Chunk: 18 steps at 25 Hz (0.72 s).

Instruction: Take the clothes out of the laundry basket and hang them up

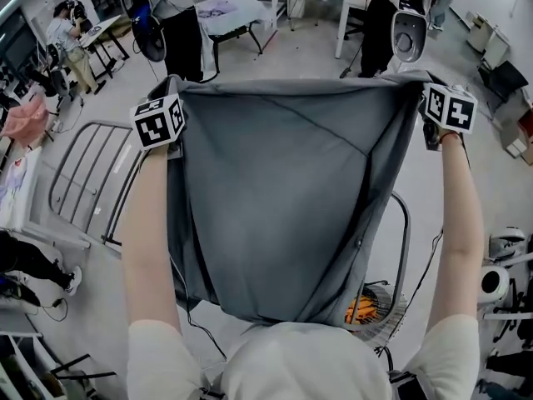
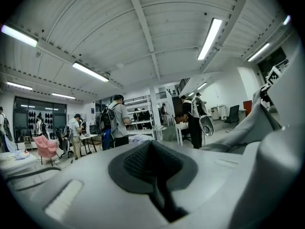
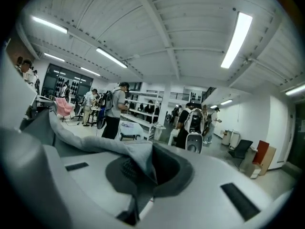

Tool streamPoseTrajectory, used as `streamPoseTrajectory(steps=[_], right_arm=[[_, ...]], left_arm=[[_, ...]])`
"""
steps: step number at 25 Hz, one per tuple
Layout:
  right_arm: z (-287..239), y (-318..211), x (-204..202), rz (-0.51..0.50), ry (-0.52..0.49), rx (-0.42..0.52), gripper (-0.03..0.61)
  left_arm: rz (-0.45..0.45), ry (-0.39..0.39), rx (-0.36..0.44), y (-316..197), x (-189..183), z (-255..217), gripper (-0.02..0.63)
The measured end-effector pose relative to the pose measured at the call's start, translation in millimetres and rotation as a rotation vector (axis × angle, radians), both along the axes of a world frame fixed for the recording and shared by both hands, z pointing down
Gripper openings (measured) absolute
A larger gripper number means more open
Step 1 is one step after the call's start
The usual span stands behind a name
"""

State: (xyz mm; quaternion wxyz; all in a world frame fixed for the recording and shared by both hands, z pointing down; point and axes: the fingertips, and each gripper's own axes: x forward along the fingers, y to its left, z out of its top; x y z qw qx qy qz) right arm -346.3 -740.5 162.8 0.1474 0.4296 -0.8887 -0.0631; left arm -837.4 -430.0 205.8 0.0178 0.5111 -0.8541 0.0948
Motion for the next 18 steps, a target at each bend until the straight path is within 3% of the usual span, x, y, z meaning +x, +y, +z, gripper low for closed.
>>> streamPoseTrajectory(steps=[14,18], right_arm=[[210,-36,-32,0.061,0.195,-0.302,0.014],[251,-29,-32,0.059,0.247,-0.371,0.057]], left_arm=[[-0.049,0.145,-0.314,-45,-13,188,0.021],[-0.070,0.183,-0.380,-46,-16,219,0.023]])
